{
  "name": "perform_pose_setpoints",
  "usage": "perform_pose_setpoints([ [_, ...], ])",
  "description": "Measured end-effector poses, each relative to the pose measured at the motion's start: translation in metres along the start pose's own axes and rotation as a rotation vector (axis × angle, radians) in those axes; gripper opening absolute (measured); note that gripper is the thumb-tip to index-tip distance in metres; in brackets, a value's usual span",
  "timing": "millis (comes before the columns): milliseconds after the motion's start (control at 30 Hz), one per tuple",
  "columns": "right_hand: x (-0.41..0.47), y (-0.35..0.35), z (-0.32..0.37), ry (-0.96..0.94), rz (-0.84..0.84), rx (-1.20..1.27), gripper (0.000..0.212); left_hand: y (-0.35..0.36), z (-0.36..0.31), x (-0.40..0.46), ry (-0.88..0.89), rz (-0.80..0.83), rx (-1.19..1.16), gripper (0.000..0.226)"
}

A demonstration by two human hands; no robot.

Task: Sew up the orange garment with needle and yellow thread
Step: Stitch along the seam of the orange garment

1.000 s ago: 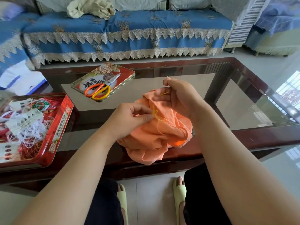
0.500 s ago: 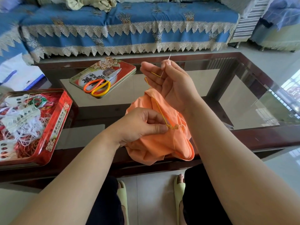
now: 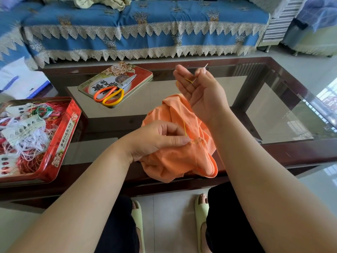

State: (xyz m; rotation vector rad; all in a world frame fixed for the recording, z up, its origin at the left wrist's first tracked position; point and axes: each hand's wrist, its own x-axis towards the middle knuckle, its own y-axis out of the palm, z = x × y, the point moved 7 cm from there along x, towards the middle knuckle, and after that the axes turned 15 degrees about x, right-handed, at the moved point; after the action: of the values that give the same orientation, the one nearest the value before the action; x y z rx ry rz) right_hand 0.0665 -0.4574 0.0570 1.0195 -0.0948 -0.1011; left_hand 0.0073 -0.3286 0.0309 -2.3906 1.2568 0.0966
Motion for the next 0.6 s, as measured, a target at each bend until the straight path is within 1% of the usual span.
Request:
perform_pose_setpoints([
  [100, 0.003, -0.010, 0.020, -0.105, -0.048, 0.031, 0.034, 0.002, -0.001, 0.000, -0.003, 0.024, 0.062, 0.012],
  [200, 0.001, -0.010, 0.022, -0.097, -0.023, 0.060, 0.033, -0.001, 0.004, 0.000, -0.038, 0.002, 0.106, 0.008],
  [267, -0.001, -0.004, 0.015, -0.042, 0.016, 0.057, 0.031, -0.002, 0.009, 0.000, -0.076, -0.022, 0.153, 0.009],
  [400, -0.012, 0.015, -0.004, 0.060, 0.035, 0.042, 0.029, -0.006, 0.017, 0.003, -0.140, -0.072, 0.241, 0.014],
  [500, -0.034, 0.044, -0.033, 0.240, 0.137, 0.101, 0.032, -0.008, 0.018, 0.006, -0.181, -0.136, 0.258, 0.017],
  [567, -0.055, 0.060, -0.050, 0.338, 0.232, -0.024, 0.029, -0.013, 0.020, 0.006, -0.202, -0.233, 0.258, 0.018],
  [600, -0.066, 0.066, -0.055, 0.350, 0.277, -0.142, 0.027, -0.017, 0.022, 0.004, -0.199, -0.289, 0.216, 0.020],
])
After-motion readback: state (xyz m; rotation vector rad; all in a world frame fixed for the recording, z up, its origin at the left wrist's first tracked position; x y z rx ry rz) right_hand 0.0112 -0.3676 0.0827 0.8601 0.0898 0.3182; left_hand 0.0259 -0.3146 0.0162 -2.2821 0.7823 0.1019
